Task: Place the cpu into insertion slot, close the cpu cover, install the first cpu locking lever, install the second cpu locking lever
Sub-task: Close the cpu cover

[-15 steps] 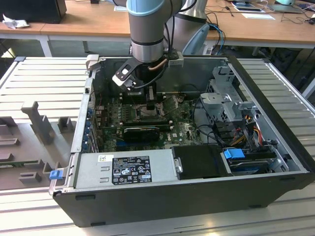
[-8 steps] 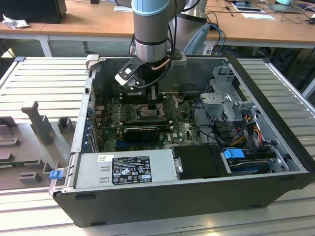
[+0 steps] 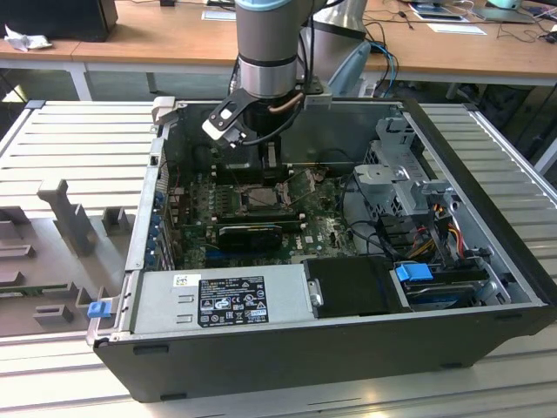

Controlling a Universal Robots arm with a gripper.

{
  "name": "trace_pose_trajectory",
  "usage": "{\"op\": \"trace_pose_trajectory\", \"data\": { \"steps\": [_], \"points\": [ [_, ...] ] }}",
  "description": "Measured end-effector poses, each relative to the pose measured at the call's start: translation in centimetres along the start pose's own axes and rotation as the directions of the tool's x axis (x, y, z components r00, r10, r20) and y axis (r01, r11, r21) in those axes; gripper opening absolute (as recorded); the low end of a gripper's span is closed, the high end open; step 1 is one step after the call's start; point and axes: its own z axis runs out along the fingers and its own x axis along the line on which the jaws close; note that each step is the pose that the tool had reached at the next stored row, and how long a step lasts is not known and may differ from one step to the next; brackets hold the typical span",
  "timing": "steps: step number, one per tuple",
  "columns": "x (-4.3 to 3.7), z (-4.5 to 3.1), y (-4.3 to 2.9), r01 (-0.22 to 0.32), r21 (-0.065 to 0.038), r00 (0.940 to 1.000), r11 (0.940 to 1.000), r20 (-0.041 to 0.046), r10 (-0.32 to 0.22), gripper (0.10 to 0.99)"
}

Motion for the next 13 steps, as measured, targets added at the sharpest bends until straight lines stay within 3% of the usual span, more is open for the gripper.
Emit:
{"op": "trace_pose_trajectory", "data": {
  "steps": [13],
  "points": [
    [-0.01, -0.44, 0.49, 0.000, 0.000, 1.0000, 1.0000, 0.0001, 0.000, 0.106]
  ]
}}
